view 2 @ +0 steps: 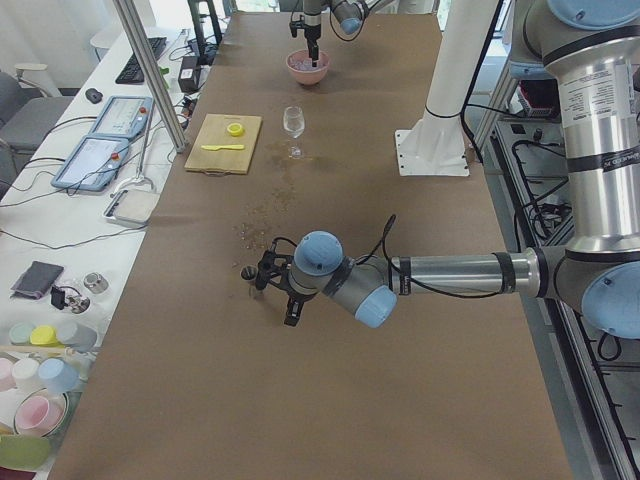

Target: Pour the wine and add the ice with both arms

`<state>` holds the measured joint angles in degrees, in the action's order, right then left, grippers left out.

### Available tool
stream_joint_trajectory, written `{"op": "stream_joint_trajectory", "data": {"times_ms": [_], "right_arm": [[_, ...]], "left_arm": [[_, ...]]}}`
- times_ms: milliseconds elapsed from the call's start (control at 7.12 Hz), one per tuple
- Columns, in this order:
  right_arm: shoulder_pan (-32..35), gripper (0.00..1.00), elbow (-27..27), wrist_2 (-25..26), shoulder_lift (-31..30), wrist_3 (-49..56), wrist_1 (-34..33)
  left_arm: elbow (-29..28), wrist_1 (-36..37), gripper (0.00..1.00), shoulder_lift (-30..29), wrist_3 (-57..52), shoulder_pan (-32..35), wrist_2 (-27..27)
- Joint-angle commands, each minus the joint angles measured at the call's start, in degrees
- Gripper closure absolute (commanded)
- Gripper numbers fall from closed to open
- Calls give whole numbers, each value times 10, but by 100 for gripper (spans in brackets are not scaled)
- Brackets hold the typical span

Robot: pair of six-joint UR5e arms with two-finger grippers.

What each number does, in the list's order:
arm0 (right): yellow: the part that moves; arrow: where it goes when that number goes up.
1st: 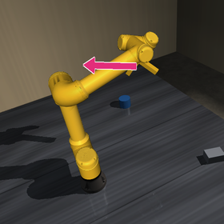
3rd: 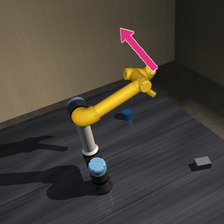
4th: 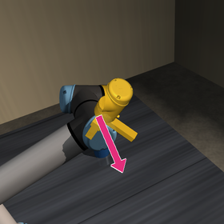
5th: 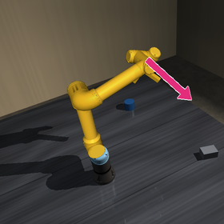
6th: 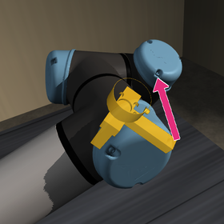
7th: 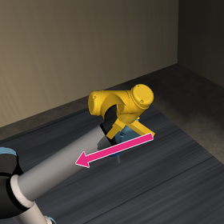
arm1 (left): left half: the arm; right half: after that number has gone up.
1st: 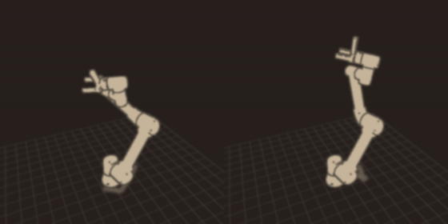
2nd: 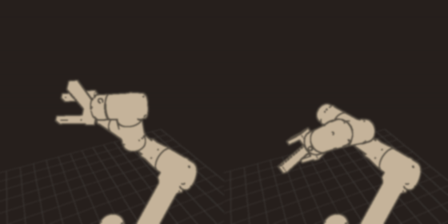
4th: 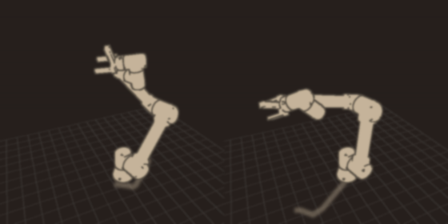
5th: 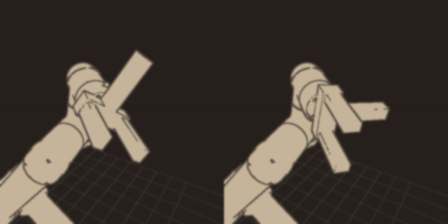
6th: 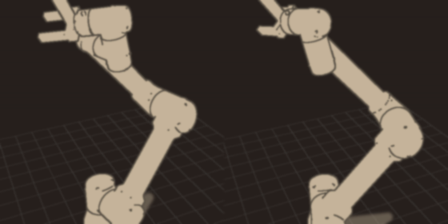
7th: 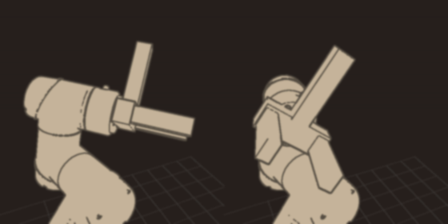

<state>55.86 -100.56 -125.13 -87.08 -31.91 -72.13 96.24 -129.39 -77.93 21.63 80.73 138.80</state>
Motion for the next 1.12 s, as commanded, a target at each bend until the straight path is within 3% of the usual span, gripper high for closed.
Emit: {"op": "stream_joint_trajectory", "data": {"times_ms": [0, 281, 702, 982], "right_arm": [[-1, 48, 5, 1, 4, -1, 0], [-1, 96, 5, 0, 9, 0, 0], [3, 100, -2, -5, 24, 0, 0], [21, 100, -36, -27, 83, -30, -37]], "left_arm": [[0, -1, 3, 1, -1, 0, 0], [-1, -1, 3, 1, -1, 0, 0], [-3, -1, 2, 3, -1, 1, 1], [-1, -2, 3, 4, -1, 1, 2]]}}
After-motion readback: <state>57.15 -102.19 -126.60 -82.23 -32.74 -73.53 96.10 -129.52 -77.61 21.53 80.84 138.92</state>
